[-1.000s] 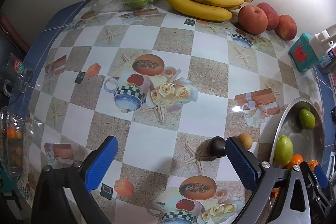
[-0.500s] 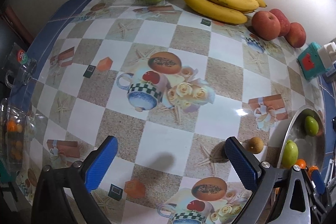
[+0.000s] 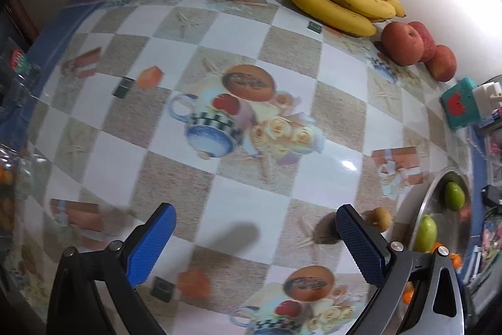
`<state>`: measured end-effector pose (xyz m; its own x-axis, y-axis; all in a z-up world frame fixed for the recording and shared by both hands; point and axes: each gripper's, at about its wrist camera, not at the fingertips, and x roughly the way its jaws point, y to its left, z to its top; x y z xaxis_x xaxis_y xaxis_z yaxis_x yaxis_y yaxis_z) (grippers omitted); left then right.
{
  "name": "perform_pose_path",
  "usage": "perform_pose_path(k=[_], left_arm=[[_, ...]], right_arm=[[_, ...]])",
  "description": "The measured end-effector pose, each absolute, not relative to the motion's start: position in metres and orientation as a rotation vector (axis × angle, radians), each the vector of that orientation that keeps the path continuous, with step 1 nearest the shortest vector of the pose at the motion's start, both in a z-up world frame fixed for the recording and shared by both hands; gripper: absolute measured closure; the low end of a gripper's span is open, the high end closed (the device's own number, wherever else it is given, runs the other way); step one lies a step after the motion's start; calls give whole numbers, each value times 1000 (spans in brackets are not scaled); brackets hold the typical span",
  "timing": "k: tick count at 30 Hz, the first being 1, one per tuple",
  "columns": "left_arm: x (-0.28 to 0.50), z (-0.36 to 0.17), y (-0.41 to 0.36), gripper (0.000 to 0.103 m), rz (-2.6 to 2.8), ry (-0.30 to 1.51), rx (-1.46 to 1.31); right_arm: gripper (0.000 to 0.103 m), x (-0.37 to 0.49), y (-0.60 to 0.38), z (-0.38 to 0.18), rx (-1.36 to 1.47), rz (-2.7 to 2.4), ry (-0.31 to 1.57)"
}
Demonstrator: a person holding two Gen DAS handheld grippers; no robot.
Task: Organize fruits
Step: 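Lower the left tool onto the dark plum and close it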
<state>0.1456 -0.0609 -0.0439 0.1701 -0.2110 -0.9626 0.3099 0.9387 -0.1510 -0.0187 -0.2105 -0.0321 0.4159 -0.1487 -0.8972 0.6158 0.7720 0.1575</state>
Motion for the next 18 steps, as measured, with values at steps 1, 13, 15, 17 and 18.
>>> perform_pose_path(k=[1,13,15,17,18], left_arm=[[145,-45,-64,1,-388,1355,80],[132,-57,-99,27,-543,1405,55],[129,-59,-103,33,-563,1412,55],[127,-61,-108,40,-577,1415,63],[126,-62,-110,43,-583,1418,65]], right_arm=[[1,-18,-210,-33,519,-510,1041],[1,-21,-216,-38,525,-531,1057],[1,-21,-216,-38,522,-530,1058],[1,-21,-217,-38,519,-530,1061],[1,-21,-217,-38,518,-530,1061]])
